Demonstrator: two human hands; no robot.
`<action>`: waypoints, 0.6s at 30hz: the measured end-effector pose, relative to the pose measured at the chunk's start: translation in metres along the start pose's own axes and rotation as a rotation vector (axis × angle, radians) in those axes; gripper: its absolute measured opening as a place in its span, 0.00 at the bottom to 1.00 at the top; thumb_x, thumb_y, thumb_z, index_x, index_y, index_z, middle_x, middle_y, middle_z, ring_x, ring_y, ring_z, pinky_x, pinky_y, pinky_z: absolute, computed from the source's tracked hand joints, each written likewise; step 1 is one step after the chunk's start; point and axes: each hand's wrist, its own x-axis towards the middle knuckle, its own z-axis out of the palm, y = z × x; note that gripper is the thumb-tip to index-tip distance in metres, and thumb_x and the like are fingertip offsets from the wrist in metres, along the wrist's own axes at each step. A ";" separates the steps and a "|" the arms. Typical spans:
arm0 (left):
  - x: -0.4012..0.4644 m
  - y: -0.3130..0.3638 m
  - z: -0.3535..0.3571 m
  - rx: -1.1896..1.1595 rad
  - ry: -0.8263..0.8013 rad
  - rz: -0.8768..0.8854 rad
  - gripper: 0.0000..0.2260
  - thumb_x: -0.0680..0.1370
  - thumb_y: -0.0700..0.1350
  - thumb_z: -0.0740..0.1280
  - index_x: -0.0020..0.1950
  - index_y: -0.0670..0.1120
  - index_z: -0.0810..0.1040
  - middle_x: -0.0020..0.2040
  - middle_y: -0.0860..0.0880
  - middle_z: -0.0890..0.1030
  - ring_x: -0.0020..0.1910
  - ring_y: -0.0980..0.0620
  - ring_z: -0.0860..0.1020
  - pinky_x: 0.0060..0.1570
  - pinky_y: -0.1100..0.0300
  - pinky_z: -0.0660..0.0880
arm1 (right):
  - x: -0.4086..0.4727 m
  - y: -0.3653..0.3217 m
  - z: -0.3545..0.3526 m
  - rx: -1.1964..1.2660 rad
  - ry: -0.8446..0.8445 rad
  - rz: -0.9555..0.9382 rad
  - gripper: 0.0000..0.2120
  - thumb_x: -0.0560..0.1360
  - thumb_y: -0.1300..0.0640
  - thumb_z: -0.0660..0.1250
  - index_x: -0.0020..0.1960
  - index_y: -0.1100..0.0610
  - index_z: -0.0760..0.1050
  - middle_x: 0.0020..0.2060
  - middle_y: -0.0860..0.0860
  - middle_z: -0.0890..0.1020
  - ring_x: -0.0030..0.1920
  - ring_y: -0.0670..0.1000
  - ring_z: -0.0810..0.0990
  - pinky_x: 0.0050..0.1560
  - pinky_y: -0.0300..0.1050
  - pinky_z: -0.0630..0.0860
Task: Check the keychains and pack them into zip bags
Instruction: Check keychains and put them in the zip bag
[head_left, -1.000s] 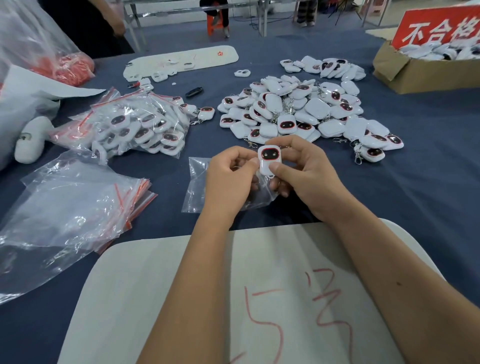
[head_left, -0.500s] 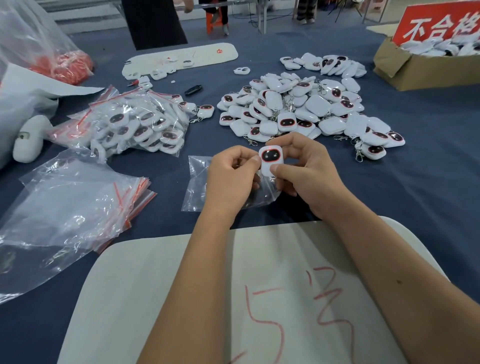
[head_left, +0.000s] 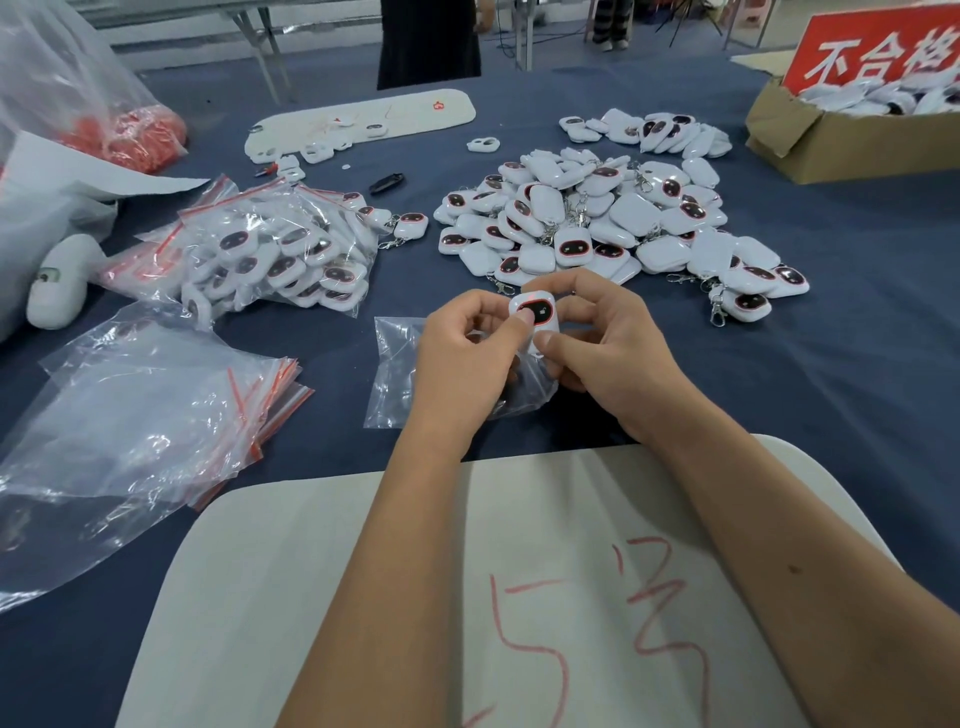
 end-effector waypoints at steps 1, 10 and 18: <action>0.000 0.000 0.000 0.016 0.004 0.012 0.04 0.78 0.45 0.73 0.45 0.46 0.83 0.36 0.46 0.81 0.32 0.55 0.78 0.34 0.62 0.76 | 0.000 0.000 0.000 0.007 -0.012 -0.002 0.16 0.74 0.63 0.69 0.57 0.47 0.81 0.43 0.51 0.86 0.34 0.51 0.80 0.36 0.44 0.79; 0.000 0.000 0.001 0.033 0.020 0.000 0.05 0.80 0.45 0.71 0.48 0.45 0.83 0.36 0.51 0.81 0.34 0.55 0.75 0.38 0.60 0.74 | -0.001 -0.001 0.000 0.043 -0.029 -0.048 0.16 0.79 0.66 0.68 0.61 0.51 0.82 0.43 0.55 0.83 0.33 0.51 0.80 0.30 0.42 0.73; 0.000 0.001 -0.002 0.026 0.013 0.018 0.04 0.79 0.46 0.73 0.45 0.49 0.84 0.35 0.56 0.80 0.33 0.56 0.74 0.38 0.60 0.72 | 0.000 -0.001 0.000 0.032 -0.021 -0.057 0.15 0.80 0.68 0.67 0.62 0.53 0.81 0.43 0.57 0.82 0.33 0.53 0.80 0.30 0.43 0.74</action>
